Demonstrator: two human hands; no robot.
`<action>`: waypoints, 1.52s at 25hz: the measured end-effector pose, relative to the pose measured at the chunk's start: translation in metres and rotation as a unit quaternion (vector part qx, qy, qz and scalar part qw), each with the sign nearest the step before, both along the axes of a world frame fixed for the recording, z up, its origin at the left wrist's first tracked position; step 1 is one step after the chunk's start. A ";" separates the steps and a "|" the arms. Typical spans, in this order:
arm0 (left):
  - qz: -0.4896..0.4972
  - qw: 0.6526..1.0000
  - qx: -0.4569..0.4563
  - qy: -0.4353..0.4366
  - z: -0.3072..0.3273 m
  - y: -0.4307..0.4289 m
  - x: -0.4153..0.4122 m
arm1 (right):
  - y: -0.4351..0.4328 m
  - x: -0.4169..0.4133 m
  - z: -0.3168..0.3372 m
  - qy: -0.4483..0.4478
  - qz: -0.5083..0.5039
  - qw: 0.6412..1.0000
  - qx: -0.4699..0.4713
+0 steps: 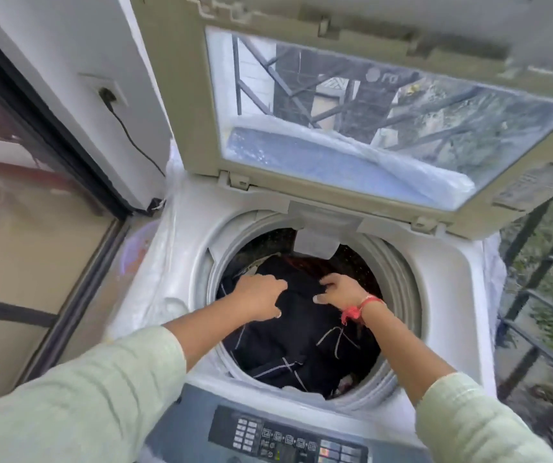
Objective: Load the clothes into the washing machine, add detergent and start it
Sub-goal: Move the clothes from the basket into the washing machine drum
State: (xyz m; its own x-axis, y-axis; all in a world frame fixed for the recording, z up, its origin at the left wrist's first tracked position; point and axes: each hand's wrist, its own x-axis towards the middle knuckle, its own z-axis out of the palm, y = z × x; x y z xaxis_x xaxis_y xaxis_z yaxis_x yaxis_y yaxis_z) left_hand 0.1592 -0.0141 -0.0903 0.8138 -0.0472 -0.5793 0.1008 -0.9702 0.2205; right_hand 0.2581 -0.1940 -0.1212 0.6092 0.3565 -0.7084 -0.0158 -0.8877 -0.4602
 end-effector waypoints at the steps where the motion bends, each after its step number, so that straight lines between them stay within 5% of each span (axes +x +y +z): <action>1: 0.010 0.998 -0.010 -0.064 0.024 0.004 -0.014 | 0.004 -0.005 0.022 -0.010 -0.009 0.999 0.046; 4: 0.112 0.963 -0.066 -0.238 0.079 0.033 -0.055 | 0.021 -0.030 0.080 -0.021 0.009 0.989 0.150; 8: 0.235 0.869 -0.116 -0.419 0.101 0.093 -0.117 | 0.074 -0.075 0.132 -0.028 0.039 0.965 0.257; 12: 0.330 0.796 -0.101 -0.497 0.087 0.178 -0.163 | 0.163 -0.115 0.154 -0.011 0.066 0.943 0.326; 15: 0.383 0.777 -0.092 -0.491 0.059 0.251 -0.189 | 0.236 -0.139 0.147 -0.003 0.094 0.940 0.329; 18: 0.396 0.786 -0.099 -0.464 0.014 0.340 -0.209 | 0.323 -0.161 0.121 0.016 0.093 0.949 0.301; 24: 0.399 0.885 -0.106 -0.215 -0.081 0.459 -0.227 | 0.450 -0.150 0.049 -0.034 -0.003 0.992 0.120; 30: 0.306 0.948 -0.087 -0.022 -0.161 0.483 -0.205 | 0.455 -0.126 -0.043 -0.095 0.026 0.992 -0.085; 38: 0.203 0.973 -0.104 0.046 -0.265 0.450 -0.129 | 0.439 -0.080 -0.176 -0.159 0.146 0.949 -0.231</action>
State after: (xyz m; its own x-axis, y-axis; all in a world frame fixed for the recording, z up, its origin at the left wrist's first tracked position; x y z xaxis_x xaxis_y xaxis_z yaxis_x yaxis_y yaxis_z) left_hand 0.0305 0.4359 -0.3549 0.7343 0.1434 -0.6635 0.4950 -0.7819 0.3790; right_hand 0.1782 0.2451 -0.2973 0.7422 0.2385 -0.6263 0.3358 -0.9411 0.0395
